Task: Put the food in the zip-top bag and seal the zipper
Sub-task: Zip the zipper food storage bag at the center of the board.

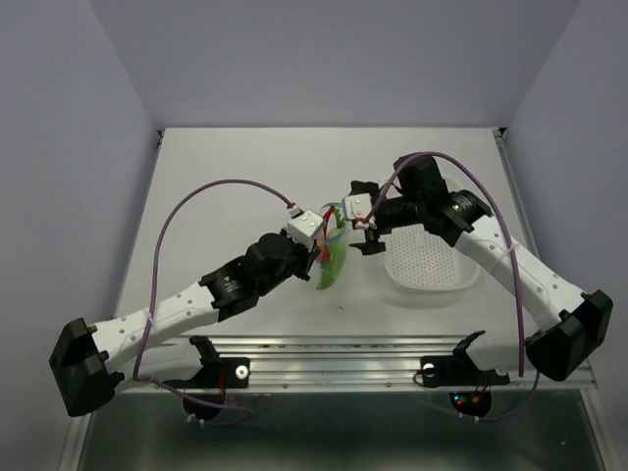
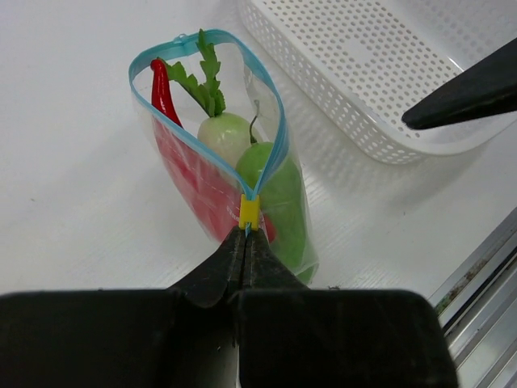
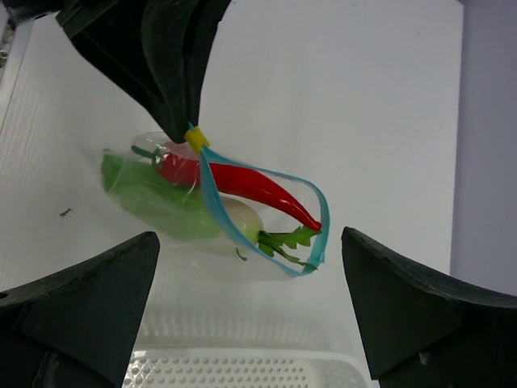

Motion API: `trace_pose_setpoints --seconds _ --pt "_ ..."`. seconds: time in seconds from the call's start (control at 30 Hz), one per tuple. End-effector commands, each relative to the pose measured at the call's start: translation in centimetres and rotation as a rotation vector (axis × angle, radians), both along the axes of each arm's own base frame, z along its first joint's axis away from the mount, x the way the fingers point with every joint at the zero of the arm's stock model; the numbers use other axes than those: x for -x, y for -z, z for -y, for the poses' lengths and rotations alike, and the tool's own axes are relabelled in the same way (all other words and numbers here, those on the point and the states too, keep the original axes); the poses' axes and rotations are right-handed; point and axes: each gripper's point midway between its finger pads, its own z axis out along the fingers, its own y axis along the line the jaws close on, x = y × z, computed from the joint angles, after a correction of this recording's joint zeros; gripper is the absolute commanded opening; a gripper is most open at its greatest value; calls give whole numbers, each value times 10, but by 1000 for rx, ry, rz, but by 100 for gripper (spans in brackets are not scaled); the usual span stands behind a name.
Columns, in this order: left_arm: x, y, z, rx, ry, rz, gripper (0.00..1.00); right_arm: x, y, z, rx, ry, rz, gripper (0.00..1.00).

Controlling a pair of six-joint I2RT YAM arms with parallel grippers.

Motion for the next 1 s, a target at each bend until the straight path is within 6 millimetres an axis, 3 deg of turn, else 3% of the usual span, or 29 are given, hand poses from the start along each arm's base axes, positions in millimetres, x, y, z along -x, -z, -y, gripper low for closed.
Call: trace_pose_setpoints --seconds 0.0,0.43,0.97 --pt "-5 -23 7 24 66 89 0 10 7 -4 34 -160 11 100" --pt "-9 -6 11 -8 115 66 0 22 33 -30 -12 -377 -93 97" --pt "-1 2 14 -1 159 39 0 20 48 -48 -50 -434 -249 61"
